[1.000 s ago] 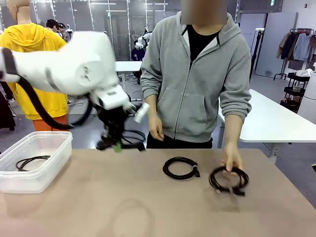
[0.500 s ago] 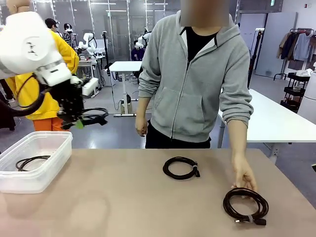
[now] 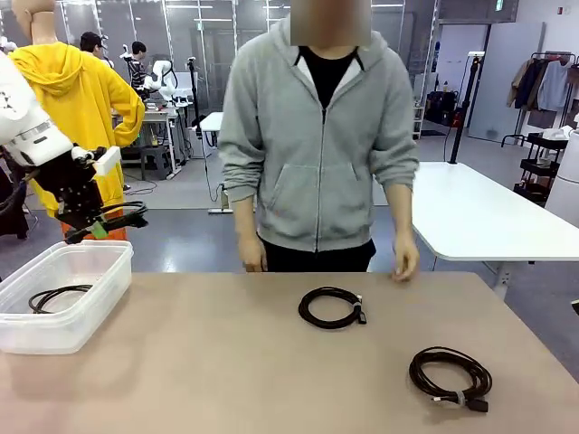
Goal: Organize and store the cables.
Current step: Place the Power Cable into the Organizing box.
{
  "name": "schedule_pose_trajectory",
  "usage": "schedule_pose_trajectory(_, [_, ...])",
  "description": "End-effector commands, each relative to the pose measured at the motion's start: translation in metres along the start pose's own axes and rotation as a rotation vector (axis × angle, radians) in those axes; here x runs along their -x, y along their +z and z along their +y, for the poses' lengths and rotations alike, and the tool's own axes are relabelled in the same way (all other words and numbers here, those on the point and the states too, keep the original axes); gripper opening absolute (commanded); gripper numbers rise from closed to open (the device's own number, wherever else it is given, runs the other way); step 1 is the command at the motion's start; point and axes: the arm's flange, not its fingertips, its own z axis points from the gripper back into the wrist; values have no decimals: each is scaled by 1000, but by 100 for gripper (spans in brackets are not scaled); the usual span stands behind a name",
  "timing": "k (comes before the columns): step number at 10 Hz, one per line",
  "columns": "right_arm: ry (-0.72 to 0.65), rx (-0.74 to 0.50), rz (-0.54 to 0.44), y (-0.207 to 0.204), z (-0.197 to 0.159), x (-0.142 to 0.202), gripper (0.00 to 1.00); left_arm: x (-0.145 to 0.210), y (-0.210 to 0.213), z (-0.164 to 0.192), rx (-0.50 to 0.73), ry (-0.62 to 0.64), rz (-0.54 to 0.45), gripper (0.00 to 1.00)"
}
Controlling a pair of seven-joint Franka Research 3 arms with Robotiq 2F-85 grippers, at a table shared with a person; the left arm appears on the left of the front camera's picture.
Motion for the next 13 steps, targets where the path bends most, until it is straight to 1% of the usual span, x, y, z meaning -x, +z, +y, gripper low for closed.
schedule_pose_trajectory(1, [6,1,-13,1,-1,-2,100,11,-2,11,-12,32,33,19])
schedule_pose_trajectory(3, [6,1,-13,1,-1,-2,100,35,-20,12,-34,52,164,19])
schedule_pose_trajectory(4, [6,1,-13,1,-1,-2,100,45,-28,12,-29,65,211,19])
schedule_pose_trajectory(6, [6,1,-13,1,-1,-2,100,64,-48,14,-22,124,267,19])
schedule_pose_trajectory(7, [6,1,-13,1,-1,-2,100,73,-58,15,-16,157,293,19])
schedule_pose_trajectory(8, [6,1,-13,1,-1,-2,100,79,-67,14,8,197,285,19])
schedule_pose_trajectory(10, [6,1,-13,1,-1,-2,100,87,-80,7,67,237,266,19])
schedule_pose_trajectory(11, [6,1,-13,1,-1,-2,100,89,-86,4,81,251,293,19])
schedule_pose_trajectory(12, [6,1,-13,1,-1,-2,100,89,-91,1,84,261,316,28])
schedule_pose_trajectory(13, [6,1,-13,1,-1,-2,100,88,-91,0,82,267,320,52])
